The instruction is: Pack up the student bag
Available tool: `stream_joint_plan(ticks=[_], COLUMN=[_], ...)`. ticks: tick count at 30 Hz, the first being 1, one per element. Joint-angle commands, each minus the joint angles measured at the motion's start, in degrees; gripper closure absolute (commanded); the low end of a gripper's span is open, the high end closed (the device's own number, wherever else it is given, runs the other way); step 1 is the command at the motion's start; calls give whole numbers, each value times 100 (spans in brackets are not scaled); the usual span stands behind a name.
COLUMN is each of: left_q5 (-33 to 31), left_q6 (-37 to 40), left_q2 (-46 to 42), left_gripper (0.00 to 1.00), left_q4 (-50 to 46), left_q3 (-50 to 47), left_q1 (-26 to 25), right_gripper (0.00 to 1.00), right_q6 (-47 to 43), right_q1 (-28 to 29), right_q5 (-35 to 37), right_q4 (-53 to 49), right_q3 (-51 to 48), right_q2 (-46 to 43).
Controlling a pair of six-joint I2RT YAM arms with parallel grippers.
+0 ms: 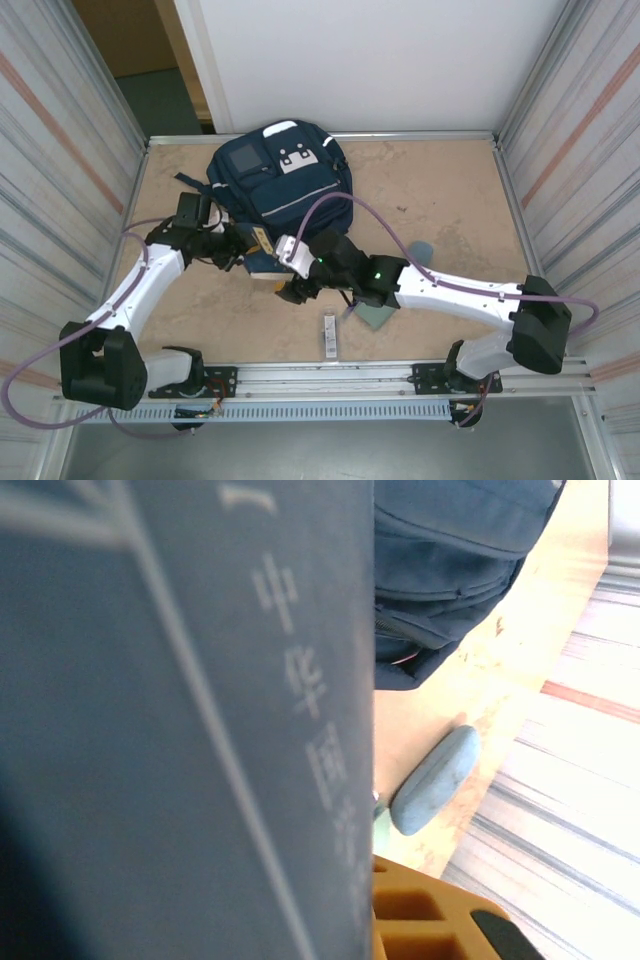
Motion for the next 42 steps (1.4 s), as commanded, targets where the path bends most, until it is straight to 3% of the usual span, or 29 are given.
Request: stream_joint_plan(ticks=[1,6,9,13,14,16,20,23,26,29,36,42], left_q5=[479,960,833,488,457,562,910,1353,2027,2233,1559,1252], left_q6=[-556,-944,-754,-536,-577,-622,-309,280,473,315,-521,-1508], left_q2=[186,425,374,178,139,81,180,531,842,972,883,848], left_gripper=[100,100,100,100,100,100,100,100,100,100,100,100], left_q4=[-3,366,493,773,863,1560,3092,3518,4229,4751,5224,6057], left_q3=[219,169,182,254,278,233,224,507,696,751,481,220], left_q1=[-75,-271,-279,-247,-217,-159,-123,-142,-290,-519,-953,-1056], right_gripper=[15,15,14,11,6,1,1,1,1,1,1,1], right_q6=[-1626,-1688,-978,586,1050,2557,4607,5611,6188,6910,8833,9707], right_q1=[48,107,-34,-628,-783,-1225,-2438,-3163,-3404,-3528,-3750,-3629], right_q5=[175,936,875,398,373,309,-1618,-2721,-3267,-3677,-3823,-3875], right_q4=[-128,314,524,692,664,93,-1255,-1671,-1375,-961,405,1919], right_q3=[-32,87,-108,-595,-646,-464,301,572,493,316,-156,-437], right_q2=[211,518,275,-537,-707,-942,-826,-588,-552,-484,-505,-398])
